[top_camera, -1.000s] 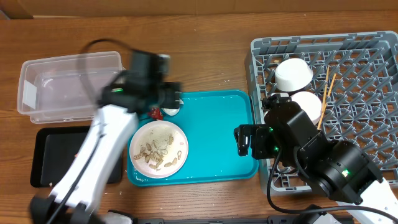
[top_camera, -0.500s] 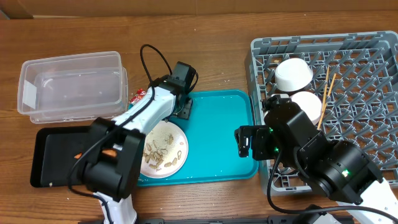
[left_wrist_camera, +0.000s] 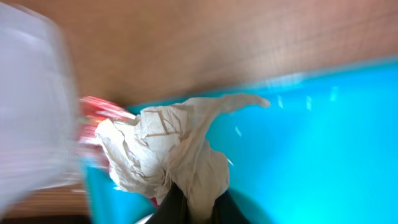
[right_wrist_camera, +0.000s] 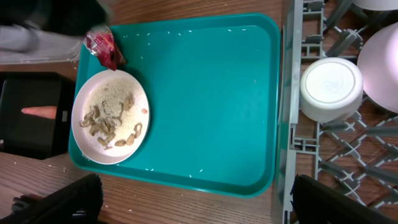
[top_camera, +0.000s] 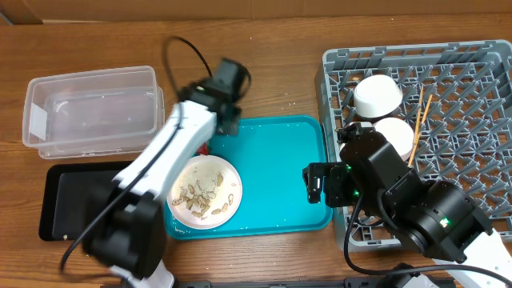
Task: Sort waste into correct bins and load items into the dishwasher
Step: 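Carry the red wrapper into the clear plastic bin and release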
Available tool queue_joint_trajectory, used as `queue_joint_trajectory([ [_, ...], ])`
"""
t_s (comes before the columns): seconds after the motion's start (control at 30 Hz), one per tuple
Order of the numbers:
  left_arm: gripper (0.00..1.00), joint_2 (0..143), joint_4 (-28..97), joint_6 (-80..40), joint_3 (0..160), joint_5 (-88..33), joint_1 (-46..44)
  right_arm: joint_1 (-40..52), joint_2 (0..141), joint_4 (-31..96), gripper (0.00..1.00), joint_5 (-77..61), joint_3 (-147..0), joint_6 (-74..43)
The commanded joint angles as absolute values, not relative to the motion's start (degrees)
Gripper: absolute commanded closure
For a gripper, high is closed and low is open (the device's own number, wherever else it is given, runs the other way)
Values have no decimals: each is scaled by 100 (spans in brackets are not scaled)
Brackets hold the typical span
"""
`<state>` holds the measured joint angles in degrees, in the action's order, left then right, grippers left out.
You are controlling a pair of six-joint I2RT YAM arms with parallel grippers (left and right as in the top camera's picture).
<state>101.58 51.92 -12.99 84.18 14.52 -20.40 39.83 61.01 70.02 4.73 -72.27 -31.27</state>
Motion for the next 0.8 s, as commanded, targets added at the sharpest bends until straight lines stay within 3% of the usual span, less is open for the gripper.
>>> queue_joint_trajectory([
  [0.0,91,9706,5301,-1625,8624,1903,-1376,3988,6055,7002,0,486,-7319,-3114],
  [0.13,84,9730,5363,-1798,8624,1610,-357,3988,6055,7019,0,486,-7319,-3116],
  [0.17,75,9747,5304,-1767,8624,1396,-143,3988,6055,7019,0,484,-7319,-3116],
  [0.23,45,9767,5221,-1538,8624,843,180,3988,6055,7019,0,486,-7319,-3114],
  [0.3,32,9758,5325,-1406,8643,687,316,3988,6055,7022,0,486,-7319,-3114],
  [0.5,21,9627,5555,-1389,8680,899,3,3988,6055,7026,0,486,-7319,-3114],
  [0.63,28,9662,5714,-1531,8639,613,-528,3988,6055,7028,0,486,-7319,-3114],
  [0.77,27,9861,5671,-2012,8383,1210,-1219,3988,6055,7052,0,484,-7319,-3116],
])
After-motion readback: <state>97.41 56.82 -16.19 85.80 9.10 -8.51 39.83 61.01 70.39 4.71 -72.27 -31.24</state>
